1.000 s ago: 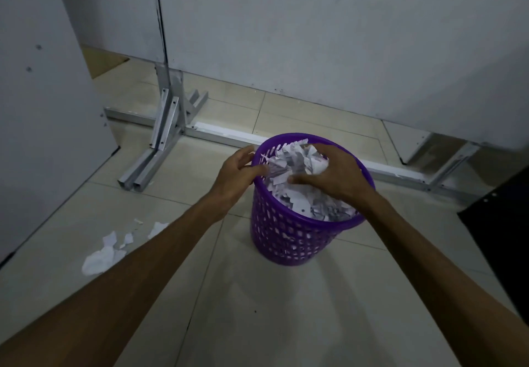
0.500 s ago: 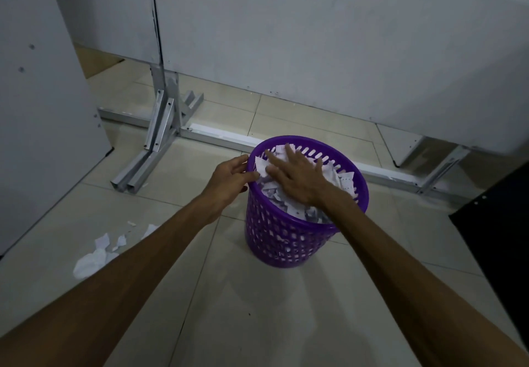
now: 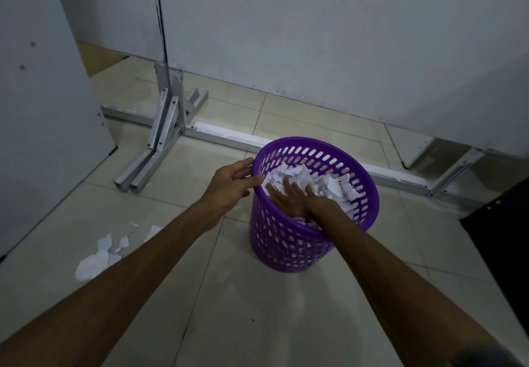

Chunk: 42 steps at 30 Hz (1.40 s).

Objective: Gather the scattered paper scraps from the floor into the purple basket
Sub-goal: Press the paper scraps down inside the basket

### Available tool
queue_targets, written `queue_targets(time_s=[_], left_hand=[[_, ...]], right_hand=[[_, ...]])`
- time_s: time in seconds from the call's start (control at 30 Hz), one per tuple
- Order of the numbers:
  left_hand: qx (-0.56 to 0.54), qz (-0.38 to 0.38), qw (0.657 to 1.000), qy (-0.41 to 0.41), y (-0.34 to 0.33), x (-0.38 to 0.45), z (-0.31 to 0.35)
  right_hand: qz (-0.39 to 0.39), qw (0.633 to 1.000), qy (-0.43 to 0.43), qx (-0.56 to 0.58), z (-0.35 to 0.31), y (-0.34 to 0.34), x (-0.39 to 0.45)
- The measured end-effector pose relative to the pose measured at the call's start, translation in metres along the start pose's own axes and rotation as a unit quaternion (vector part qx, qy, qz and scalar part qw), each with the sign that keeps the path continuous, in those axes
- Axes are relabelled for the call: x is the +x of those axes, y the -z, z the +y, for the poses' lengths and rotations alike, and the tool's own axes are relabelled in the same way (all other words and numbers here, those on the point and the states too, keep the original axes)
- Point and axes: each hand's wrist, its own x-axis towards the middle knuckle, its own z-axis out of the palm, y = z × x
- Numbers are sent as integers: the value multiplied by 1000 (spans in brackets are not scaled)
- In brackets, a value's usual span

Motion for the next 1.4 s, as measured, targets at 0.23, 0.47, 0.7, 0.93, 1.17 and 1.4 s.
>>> queue_targets(time_s=[0.23,0.47,0.7,0.93,1.17,1.4], left_hand=[[11,2,1000,3,1,0,1],[10,26,1000,-2,16,-1,11],[16,67,997,22,78,-14,-4],[37,140,988,61,171,-46,-58],[267,127,949,107,241,-81,-131],[394,83,909,108,265,-94,-189]], right_hand=[[220,944,16,244,-7,21,-25],[367,880,29,301,-10,58,-65],[439,825,153,321,-97,89,-68],[293,881,198,313,-196,26,-1],[56,953,207,213,-222,-59,62],[65,961,226,146,-238,-51,105]])
